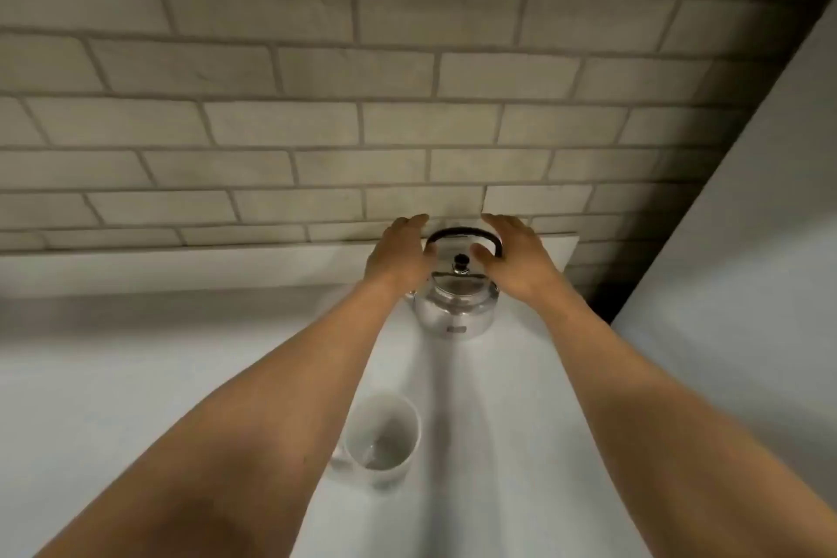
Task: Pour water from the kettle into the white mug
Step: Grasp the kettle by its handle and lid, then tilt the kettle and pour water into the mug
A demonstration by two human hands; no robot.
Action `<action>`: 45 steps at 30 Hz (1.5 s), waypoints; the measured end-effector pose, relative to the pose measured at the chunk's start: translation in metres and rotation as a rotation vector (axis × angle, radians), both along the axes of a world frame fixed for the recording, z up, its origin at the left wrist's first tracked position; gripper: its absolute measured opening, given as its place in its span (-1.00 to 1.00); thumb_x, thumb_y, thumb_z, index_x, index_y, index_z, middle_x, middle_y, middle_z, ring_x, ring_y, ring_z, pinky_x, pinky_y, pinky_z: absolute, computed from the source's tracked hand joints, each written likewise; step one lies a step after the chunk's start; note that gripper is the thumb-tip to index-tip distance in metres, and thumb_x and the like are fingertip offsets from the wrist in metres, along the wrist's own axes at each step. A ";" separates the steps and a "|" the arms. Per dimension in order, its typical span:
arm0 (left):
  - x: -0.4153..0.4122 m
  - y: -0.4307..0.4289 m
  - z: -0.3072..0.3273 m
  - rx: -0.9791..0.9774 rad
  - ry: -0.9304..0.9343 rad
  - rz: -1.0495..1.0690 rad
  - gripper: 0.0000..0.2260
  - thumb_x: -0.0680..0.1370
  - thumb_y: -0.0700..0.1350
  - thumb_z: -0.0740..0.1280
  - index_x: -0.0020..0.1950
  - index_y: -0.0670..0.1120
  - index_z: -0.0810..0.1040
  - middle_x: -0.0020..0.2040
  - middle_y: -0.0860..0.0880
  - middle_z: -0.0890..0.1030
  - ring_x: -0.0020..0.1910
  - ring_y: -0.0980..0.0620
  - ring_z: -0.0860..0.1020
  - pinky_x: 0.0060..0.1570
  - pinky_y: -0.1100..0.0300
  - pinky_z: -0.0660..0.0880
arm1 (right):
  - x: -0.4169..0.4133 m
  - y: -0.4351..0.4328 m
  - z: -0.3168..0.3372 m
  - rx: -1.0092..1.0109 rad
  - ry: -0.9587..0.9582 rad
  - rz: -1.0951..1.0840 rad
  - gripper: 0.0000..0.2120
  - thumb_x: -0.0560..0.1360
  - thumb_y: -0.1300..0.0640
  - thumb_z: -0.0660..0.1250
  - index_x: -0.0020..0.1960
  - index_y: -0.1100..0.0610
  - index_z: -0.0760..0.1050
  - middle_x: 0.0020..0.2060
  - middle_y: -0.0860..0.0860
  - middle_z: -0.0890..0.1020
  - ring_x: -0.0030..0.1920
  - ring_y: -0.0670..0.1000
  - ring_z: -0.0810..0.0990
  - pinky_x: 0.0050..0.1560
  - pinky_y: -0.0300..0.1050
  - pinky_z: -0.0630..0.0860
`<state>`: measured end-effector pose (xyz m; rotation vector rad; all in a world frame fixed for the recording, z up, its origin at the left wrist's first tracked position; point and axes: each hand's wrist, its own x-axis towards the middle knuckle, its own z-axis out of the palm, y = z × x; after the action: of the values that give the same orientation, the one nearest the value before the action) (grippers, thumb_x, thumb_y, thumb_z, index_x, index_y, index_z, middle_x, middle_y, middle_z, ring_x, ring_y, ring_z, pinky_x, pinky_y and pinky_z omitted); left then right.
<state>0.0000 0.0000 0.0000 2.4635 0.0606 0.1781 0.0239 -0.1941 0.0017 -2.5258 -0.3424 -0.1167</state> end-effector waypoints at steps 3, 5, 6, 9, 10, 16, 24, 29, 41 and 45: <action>0.023 -0.009 -0.019 -0.034 0.055 0.015 -0.47 0.68 -0.12 0.25 0.65 -0.08 0.20 0.58 -0.17 0.31 0.56 -0.16 0.29 0.47 0.06 0.26 | 0.027 -0.001 -0.019 -0.004 0.048 0.016 -0.38 0.66 0.00 0.30 0.66 0.11 0.22 0.64 0.10 0.29 0.63 0.18 0.23 0.56 -0.03 0.16; 0.036 -0.011 -0.031 -0.055 0.095 0.026 -0.47 0.69 -0.16 0.22 0.65 -0.10 0.19 0.59 -0.19 0.31 0.56 -0.18 0.30 0.47 0.06 0.25 | 0.042 0.000 -0.032 0.000 0.093 0.051 -0.40 0.67 0.00 0.28 0.65 0.10 0.22 0.63 0.10 0.31 0.62 0.17 0.26 0.56 -0.03 0.18; 0.040 -0.011 -0.036 -0.059 0.108 0.025 -0.49 0.69 -0.17 0.22 0.64 -0.10 0.22 0.56 -0.20 0.35 0.54 -0.18 0.34 0.45 0.07 0.28 | 0.047 0.001 -0.036 -0.010 0.100 0.069 -0.42 0.68 -0.01 0.26 0.65 0.10 0.24 0.61 0.11 0.35 0.60 0.18 0.29 0.54 -0.01 0.21; 0.045 -0.012 -0.046 -0.087 0.082 0.032 -0.63 0.69 -0.19 0.22 0.51 -0.06 0.44 0.33 -0.16 0.59 0.30 -0.18 0.56 0.17 0.14 0.46 | 0.060 0.000 -0.043 -0.028 0.054 0.126 -0.51 0.68 0.00 0.25 0.58 0.09 0.37 0.45 0.14 0.48 0.47 0.22 0.43 0.47 0.05 0.35; 0.046 -0.013 -0.051 -0.094 0.062 0.053 -0.70 0.69 -0.19 0.23 0.41 -0.05 0.52 0.21 -0.14 0.64 0.19 -0.17 0.60 0.06 0.16 0.45 | 0.063 -0.001 -0.044 -0.037 0.046 0.147 -0.54 0.67 0.00 0.25 0.55 0.08 0.41 0.38 0.14 0.51 0.41 0.21 0.47 0.41 0.05 0.40; 0.035 -0.021 -0.050 -0.109 0.020 0.096 -0.78 0.69 -0.14 0.26 0.30 -0.04 0.59 0.09 -0.12 0.66 0.00 -0.13 0.61 -0.07 0.14 0.43 | 0.062 -0.007 -0.041 0.039 0.024 0.254 -0.68 0.70 -0.04 0.23 0.32 0.12 0.57 0.03 0.00 0.56 0.15 0.12 0.59 0.04 -0.16 0.36; -0.031 -0.036 0.008 -0.079 -0.057 0.075 -0.75 0.68 -0.13 0.28 0.35 -0.05 0.58 0.15 -0.12 0.68 0.12 -0.15 0.62 -0.03 0.21 0.39 | 0.007 -0.024 0.013 0.134 -0.077 0.324 -0.70 0.60 -0.17 0.30 0.29 -0.17 0.61 0.02 -0.14 0.67 0.03 -0.12 0.62 0.03 -0.25 0.46; -0.093 -0.044 0.040 -0.059 -0.175 0.122 -0.65 0.62 -0.06 0.38 0.41 -0.06 0.52 0.27 -0.12 0.64 0.21 -0.13 0.62 0.16 0.11 0.51 | -0.039 -0.033 0.052 0.061 -0.209 0.374 -0.71 0.61 -0.16 0.29 0.26 -0.17 0.65 -0.04 -0.16 0.68 -0.05 -0.15 0.60 -0.01 -0.40 0.39; -0.210 -0.086 -0.021 0.068 -0.315 -0.059 -0.42 0.68 0.16 0.25 0.65 -0.01 0.24 0.65 -0.03 0.22 0.58 -0.15 0.23 0.49 -0.04 0.30 | -0.120 -0.040 0.079 0.166 -0.288 0.325 -0.73 0.56 -0.14 0.41 0.18 -0.07 0.72 0.00 -0.22 0.72 0.10 -0.16 0.69 0.21 -0.09 0.59; -0.220 -0.098 -0.034 -0.022 -0.256 -0.070 -0.41 0.70 0.16 0.20 0.67 0.00 0.13 0.68 0.00 0.12 0.65 -0.11 0.07 0.49 -0.11 0.34 | -0.134 -0.046 0.073 0.173 -0.286 0.329 -0.75 0.55 -0.15 0.43 0.15 -0.08 0.73 0.00 -0.24 0.74 0.09 -0.20 0.70 0.17 -0.15 0.60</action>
<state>-0.2200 -0.0980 -0.0344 2.3966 -0.1333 0.4568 -0.1101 -0.2402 0.0745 -2.2487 -0.8190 -0.3638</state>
